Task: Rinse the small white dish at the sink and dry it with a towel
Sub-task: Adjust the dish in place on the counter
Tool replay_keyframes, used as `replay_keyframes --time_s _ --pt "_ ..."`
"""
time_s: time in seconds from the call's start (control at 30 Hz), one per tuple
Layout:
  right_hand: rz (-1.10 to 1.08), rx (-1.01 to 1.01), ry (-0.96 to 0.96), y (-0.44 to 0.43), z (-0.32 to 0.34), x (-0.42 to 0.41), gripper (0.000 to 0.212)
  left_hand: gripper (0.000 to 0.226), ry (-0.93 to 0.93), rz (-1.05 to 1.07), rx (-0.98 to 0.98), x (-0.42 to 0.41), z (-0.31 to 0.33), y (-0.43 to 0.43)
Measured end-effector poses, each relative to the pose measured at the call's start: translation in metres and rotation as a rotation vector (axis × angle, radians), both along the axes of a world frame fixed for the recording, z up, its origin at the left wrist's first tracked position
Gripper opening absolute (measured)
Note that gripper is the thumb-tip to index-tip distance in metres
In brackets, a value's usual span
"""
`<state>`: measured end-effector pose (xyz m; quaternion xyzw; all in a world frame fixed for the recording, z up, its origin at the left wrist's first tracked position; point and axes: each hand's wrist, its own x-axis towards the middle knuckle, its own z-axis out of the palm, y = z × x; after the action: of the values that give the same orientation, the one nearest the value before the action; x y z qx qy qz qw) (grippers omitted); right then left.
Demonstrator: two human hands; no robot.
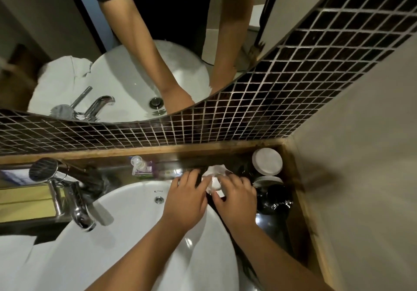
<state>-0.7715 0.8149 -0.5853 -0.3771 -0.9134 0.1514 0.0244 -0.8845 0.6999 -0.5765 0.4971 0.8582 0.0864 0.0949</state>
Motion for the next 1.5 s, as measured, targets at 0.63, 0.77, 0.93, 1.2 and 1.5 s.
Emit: replay_keyframes --time_s 0.63,0.77,0.93,1.2,1.5 --pt "-0.403 -0.279 -0.288 -0.112 0.019 0.211 0.065 0.035 -0.05 -0.568 0.001 0.144 0.05 -0.02" --pt "-0.383 -0.256 -0.24 -0.099 0.01 0.207 0.059 0.037 -0.034 -0.577 -0.052 0.141 0.046 -0.021" --pt "-0.259 -0.189 -0.272 -0.078 -0.006 0.201 0.061 0.042 -0.012 -0.462 -0.128 0.124 0.031 -0.021" --pt "0.139 -0.062 -0.285 -0.035 0.021 0.1 0.067 0.04 -0.046 -0.112 -0.096 0.067 0.044 -0.016" --pt "0.278 -0.145 -0.067 0.016 0.025 -0.004 0.068 0.042 -0.002 0.097 -0.183 0.01 0.033 -0.021"
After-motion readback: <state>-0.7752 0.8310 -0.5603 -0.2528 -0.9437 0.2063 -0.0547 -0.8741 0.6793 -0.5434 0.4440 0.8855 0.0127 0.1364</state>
